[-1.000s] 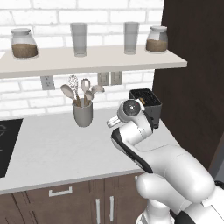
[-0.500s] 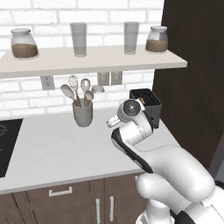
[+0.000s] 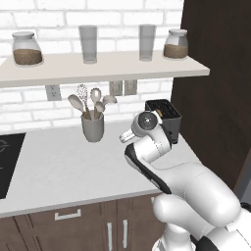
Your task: Start the toaster. Once the lever pops up, take the bread to the plate on the dining counter.
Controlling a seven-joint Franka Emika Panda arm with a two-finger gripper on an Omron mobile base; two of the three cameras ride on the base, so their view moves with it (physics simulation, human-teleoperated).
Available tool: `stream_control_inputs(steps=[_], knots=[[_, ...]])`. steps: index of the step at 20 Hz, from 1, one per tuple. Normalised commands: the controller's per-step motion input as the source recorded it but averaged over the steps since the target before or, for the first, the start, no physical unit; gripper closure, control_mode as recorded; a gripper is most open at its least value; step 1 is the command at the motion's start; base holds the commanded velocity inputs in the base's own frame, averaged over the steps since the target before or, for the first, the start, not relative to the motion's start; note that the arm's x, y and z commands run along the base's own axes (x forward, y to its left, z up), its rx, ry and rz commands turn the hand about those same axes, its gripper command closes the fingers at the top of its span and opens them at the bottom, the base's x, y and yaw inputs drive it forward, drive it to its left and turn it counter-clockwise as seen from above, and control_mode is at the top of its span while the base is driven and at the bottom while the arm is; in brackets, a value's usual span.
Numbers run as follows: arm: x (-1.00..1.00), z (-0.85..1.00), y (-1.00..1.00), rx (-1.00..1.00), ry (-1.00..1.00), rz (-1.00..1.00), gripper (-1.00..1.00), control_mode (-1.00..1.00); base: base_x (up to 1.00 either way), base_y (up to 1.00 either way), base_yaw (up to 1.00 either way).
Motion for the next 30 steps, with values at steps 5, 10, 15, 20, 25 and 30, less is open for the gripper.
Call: stream_control_inputs(steps=[5,10,15,20,25,30], knots=[[0.0,0.0,0.0,0.0,0.0,0.0,-1.0,-1.0,0.0,0.0,0.0],[0.0,0.0,0.0,0.0,0.0,0.0,-1.0,-1.0,0.0,0.0,0.0],[0.0,0.0,0.0,0.0,0.0,0.0,-1.0,-1.0,0.0,0.0,0.0],[0.0,0.0,0.0,0.0,0.0,0.0,-1.0,-1.0,0.0,0.0,0.0],[0.0,0.0,0.0,0.0,0.0,0.0,-1.0,-1.0,0.0,0.0,0.0],[0.0,0.0,0.0,0.0,0.0,0.0,-1.0,-1.0,0.0,0.0,0.0]])
